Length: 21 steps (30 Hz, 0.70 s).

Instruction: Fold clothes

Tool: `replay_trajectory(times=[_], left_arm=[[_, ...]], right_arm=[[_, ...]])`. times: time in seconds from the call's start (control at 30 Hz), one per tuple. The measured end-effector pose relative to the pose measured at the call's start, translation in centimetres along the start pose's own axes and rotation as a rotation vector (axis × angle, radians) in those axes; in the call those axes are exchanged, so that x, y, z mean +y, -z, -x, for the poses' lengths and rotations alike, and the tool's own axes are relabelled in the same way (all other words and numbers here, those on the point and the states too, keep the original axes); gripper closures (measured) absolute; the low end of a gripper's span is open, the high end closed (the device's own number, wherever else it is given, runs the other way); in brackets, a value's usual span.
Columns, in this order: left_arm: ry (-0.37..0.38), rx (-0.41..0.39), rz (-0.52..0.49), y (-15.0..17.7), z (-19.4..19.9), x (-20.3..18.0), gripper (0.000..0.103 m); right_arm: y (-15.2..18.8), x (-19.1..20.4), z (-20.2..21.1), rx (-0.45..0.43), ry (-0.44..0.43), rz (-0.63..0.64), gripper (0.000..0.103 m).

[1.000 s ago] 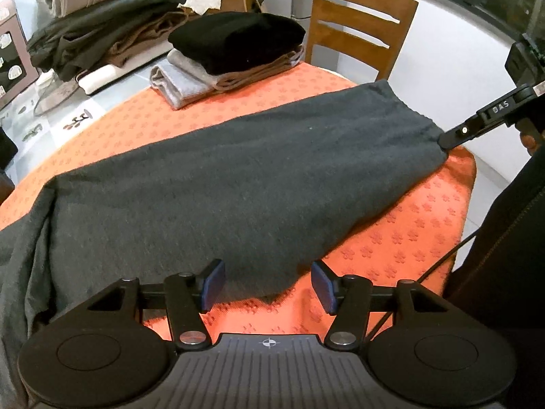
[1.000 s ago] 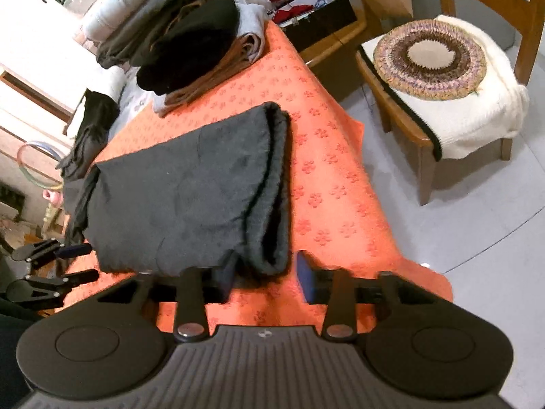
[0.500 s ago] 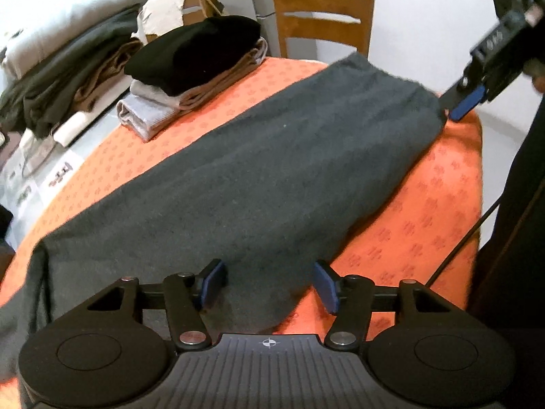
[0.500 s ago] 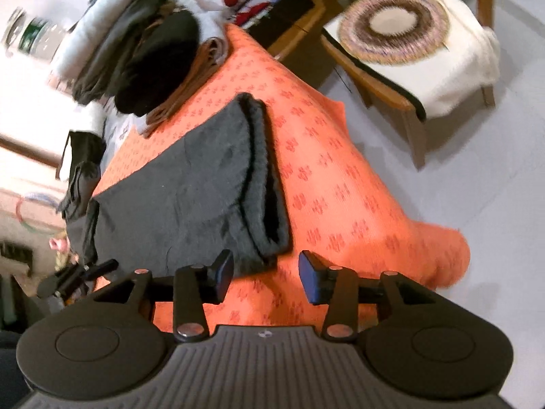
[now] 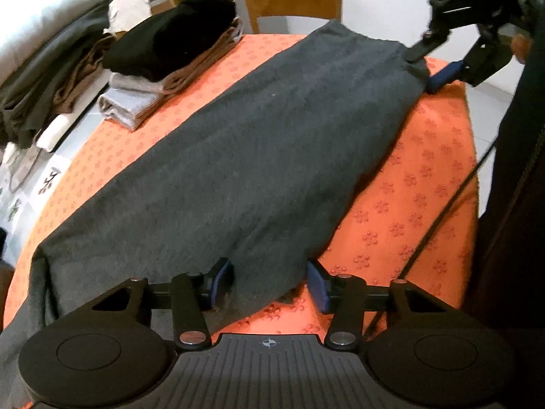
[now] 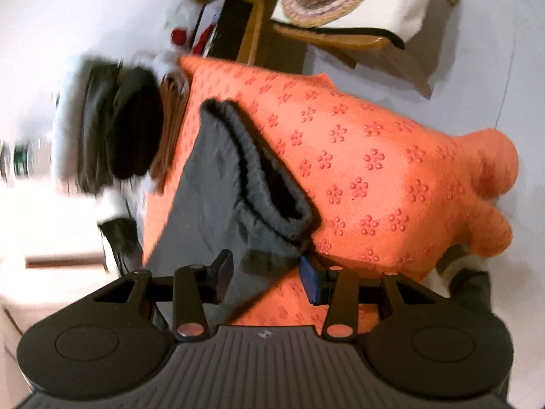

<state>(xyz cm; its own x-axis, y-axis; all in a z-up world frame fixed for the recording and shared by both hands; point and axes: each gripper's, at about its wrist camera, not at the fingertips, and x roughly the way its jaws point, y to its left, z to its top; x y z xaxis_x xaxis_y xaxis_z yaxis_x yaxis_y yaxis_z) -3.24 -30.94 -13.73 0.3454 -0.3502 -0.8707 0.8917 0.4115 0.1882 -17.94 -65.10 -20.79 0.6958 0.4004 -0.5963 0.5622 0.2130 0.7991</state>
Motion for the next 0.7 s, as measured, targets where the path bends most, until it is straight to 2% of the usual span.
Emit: replay_trajectory(times=[0.03, 0.07, 0.1, 0.13, 0.17, 0.23, 0.33, 0.43, 0.57, 0.7], left_arm=[[0.006, -0.001, -0.008, 0.1, 0.0, 0.1, 0.069], [0.012, -0.001, -0.015, 0.2, 0.0, 0.2, 0.072], [0.018, -0.002, -0.023, 0.2, -0.1, 0.2, 0.082], [0.024, -0.002, -0.031, 0.3, -0.1, 0.3, 0.087], [0.032, -0.009, -0.028, 0.3, 0.1, 0.5, 0.089], [0.049, -0.024, -0.023, 0.1, 0.4, 1.0, 0.091], [0.07, -0.048, -0.022, -0.3, 1.0, 1.5, 0.092], [0.093, -0.073, -0.017, -1.4, 2.1, 1.9, 0.092], [0.146, -0.111, 0.006, -3.5, 3.3, 2.0, 0.092], [0.21, -0.147, 0.026, -6.1, 3.7, 1.1, 0.092]], right_arm=[[0.1, -0.2, 0.0, -0.018, -0.005, -0.034, 0.055], [0.4, -0.3, 0.0, -0.038, 0.0, -0.062, 0.058], [0.6, -0.4, 0.0, -0.057, 0.005, -0.09, 0.066], [0.8, -0.4, 0.0, -0.073, 0.038, -0.106, 0.084], [1.2, -0.4, -0.1, -0.09, 0.053, -0.116, 0.093], [1.7, -0.2, 0.5, -0.137, 0.028, -0.13, 0.094], [1.8, 1.9, 1.3, -0.18, 0.008, -0.076, 0.095], [0.8, 4.7, 2.2, -0.207, 0.003, 0.014, 0.096], [-1.6, 6.5, 4.4, -0.245, 0.002, 0.075, 0.096], [-3.7, 5.9, 7.3, -0.28, 0.032, 0.09, 0.096]])
